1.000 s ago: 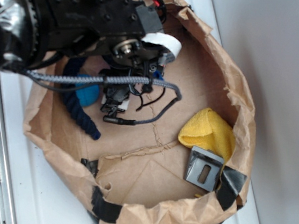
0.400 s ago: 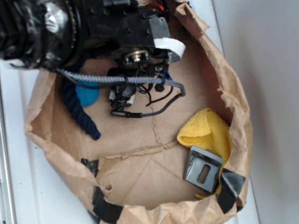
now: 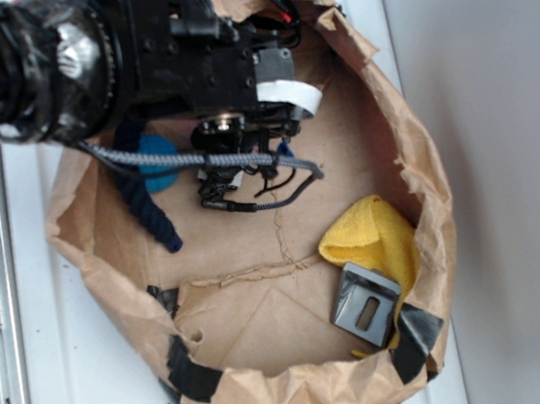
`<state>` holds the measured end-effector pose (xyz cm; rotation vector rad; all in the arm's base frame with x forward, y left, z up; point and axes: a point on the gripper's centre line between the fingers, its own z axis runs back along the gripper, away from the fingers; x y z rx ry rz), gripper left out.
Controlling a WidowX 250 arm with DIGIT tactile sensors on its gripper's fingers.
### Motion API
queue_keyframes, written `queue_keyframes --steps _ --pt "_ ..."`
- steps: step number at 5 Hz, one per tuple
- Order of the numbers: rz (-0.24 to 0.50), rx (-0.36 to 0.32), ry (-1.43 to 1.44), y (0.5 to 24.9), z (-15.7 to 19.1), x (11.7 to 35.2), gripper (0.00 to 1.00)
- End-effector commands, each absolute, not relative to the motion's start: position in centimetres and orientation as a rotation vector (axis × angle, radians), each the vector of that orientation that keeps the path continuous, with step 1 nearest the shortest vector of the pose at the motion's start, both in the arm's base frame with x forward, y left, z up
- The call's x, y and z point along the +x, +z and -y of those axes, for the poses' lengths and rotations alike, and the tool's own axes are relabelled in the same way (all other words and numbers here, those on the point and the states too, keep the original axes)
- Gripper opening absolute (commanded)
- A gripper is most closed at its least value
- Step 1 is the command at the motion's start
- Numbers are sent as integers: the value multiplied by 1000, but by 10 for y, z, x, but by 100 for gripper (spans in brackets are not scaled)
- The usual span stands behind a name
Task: Grab the blue rope.
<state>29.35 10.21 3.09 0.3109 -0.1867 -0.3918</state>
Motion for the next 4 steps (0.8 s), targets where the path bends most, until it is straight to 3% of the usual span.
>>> queue_keyframes --steps 1,4 --pt "211 295 -352 20 -93 300 0" --pt "213 261 -336 30 -95 301 0"
